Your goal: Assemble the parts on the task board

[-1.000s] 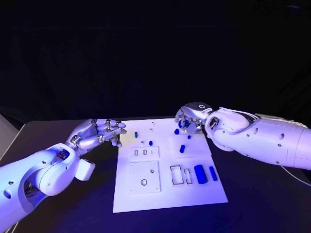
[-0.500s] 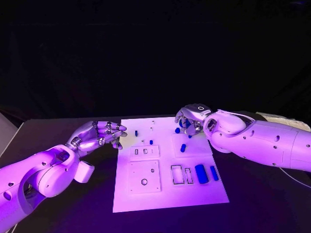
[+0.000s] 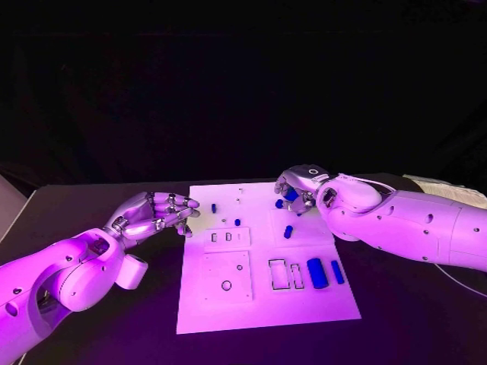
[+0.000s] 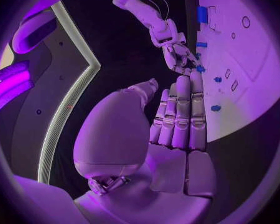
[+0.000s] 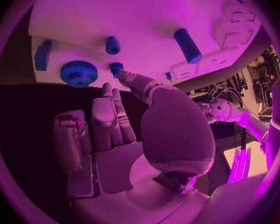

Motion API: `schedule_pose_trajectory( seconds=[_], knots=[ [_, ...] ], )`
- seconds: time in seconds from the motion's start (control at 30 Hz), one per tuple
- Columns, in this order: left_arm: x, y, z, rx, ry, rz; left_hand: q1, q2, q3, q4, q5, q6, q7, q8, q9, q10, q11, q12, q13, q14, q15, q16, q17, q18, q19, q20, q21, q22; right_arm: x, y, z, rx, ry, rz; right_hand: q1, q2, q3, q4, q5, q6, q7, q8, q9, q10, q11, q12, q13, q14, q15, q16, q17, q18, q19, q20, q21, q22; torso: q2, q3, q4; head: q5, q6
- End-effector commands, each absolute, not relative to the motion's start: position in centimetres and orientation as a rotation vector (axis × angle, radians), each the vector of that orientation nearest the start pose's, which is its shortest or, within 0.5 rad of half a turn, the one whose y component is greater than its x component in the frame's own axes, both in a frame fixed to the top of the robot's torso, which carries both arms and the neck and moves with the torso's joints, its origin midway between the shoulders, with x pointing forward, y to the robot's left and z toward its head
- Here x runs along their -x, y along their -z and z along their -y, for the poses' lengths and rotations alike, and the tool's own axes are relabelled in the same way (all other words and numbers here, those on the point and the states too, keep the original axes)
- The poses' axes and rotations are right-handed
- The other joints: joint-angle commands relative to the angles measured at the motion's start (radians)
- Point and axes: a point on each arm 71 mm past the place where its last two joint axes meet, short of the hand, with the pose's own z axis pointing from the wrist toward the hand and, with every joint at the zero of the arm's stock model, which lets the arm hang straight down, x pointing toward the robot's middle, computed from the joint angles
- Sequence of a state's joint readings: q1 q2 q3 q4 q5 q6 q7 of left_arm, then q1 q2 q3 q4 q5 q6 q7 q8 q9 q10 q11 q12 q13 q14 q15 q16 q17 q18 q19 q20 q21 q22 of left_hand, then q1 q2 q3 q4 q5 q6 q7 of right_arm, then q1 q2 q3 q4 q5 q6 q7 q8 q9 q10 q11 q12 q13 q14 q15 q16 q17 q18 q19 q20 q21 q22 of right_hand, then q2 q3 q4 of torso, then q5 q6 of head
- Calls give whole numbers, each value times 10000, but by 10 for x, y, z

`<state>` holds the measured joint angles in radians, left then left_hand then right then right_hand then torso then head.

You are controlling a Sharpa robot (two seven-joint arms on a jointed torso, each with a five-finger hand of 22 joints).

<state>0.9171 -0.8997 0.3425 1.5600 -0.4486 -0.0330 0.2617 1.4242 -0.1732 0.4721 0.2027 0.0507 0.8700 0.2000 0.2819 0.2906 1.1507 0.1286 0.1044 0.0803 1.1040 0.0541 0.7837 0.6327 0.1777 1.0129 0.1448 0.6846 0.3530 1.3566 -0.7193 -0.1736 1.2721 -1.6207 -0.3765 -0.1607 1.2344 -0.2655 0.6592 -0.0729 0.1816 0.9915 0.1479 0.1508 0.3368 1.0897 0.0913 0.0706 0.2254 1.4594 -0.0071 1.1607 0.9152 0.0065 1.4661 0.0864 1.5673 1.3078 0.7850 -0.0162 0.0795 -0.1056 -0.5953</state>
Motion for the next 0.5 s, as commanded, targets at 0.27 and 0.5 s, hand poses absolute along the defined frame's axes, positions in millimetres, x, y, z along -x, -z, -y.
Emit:
schedule_pose_trajectory(
  seconds=[0.27, 0.5],
  knots=[
    [-471, 172, -219, 7446, 16680, -15948, -112, 48, 69, 14, -12, -96, 1, -40, 20, -96, 14, -74, -19, -51, 6, -78, -24, 8, -86, -8, 26, -3, -544, 164, 215, 3214, -3066, -15865, 264, 140, -538, 60, -76, 108, 75, 19, 21, -505, 89, -94, -399, -31, 140, 27, -185, -65, 1047, 166, 35, 2630, 129, 2, -4, -9, 55],
    [-471, 172, -218, 7435, 16693, -15956, -118, 49, 73, 15, -11, -100, 3, -44, 23, -100, 16, -80, -19, -60, 10, -97, -31, 9, -100, -3, 21, -6, -545, 166, 211, 3188, -3075, -15838, 293, 196, -579, 80, -70, 114, 86, 10, 17, -487, 93, -66, -431, -42, 144, 22, -227, -65, 1047, 172, 35, 2630, 178, -1, 6, -3, 64]
  ],
)
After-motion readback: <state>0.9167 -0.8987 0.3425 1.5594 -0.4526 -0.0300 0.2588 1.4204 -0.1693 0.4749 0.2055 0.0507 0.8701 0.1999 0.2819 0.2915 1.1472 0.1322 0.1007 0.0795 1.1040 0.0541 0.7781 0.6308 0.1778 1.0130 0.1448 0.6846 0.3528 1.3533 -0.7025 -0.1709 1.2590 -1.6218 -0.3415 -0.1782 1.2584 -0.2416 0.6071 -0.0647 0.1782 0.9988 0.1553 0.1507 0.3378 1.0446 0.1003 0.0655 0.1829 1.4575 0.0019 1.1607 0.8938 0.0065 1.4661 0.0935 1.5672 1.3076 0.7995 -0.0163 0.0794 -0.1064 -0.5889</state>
